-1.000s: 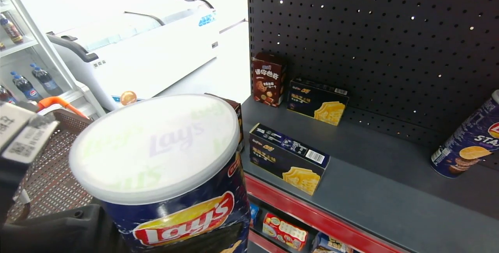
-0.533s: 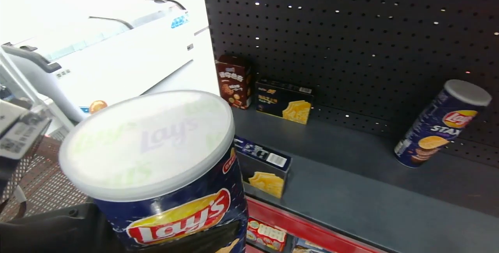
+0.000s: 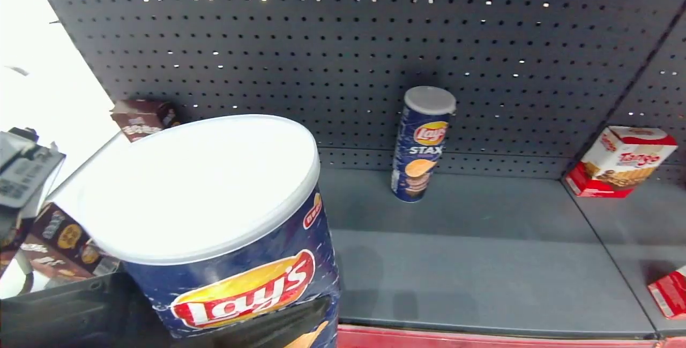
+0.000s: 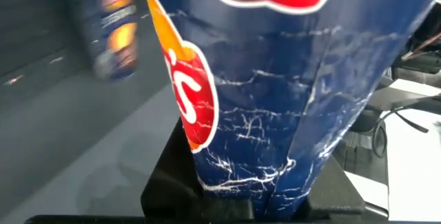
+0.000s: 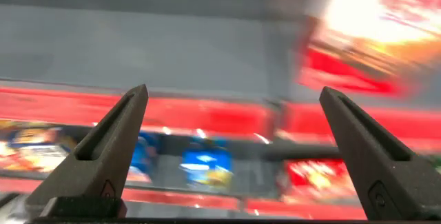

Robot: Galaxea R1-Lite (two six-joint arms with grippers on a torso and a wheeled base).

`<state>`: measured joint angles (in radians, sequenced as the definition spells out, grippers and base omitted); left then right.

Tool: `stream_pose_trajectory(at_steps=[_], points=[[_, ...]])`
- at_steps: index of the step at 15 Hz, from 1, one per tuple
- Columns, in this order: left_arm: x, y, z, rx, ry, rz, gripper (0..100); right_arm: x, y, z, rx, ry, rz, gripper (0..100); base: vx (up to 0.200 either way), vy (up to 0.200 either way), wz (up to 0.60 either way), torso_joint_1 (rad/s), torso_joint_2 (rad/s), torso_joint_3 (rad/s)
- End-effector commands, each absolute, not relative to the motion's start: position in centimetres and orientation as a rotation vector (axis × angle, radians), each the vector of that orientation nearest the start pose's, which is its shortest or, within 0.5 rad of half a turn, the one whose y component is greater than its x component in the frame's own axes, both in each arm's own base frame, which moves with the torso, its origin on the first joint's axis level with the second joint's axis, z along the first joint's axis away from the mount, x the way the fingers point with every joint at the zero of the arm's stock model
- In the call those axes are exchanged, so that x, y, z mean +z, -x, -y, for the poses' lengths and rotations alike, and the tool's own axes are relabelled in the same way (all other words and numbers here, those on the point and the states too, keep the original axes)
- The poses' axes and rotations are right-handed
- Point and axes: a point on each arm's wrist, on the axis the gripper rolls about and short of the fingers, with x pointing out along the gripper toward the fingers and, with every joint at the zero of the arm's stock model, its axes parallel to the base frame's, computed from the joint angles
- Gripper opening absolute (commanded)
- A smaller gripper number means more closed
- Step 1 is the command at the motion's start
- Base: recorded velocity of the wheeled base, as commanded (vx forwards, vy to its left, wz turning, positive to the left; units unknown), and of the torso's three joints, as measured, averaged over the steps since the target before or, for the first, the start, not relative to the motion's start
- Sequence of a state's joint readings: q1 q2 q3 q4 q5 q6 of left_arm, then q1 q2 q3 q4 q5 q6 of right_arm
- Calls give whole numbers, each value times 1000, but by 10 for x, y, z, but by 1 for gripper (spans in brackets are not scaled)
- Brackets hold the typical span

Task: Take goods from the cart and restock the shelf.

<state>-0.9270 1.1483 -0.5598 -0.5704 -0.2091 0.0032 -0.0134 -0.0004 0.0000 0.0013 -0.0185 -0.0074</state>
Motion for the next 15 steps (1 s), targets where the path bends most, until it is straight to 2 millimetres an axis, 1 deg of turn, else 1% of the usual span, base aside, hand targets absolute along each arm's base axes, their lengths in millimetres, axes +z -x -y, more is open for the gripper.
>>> stream_pose_trajectory(at_steps=[1,6,7,9,15], points=[[236,-97,136,-1134,-11,-21,0,75,23,0,-32,8,-2,100,0,0,0,0,0,0],[236,-96,134,-1131,-11,-21,0,75,23,0,-32,8,-2,100,0,0,0,0,0,0],[236,-96,134,-1129,-9,-20,0,75,23,0,-32,6,-2,100,0,0,-600,2,2,2],[236,-96,134,-1129,-9,-19,0,75,23,0,-31,8,-2,100,0,0,0,0,0,0],[237,-103,128,-1075,33,-40,0,75,23,0,-28,12,-2,100,0,0,0,0,0,0]])
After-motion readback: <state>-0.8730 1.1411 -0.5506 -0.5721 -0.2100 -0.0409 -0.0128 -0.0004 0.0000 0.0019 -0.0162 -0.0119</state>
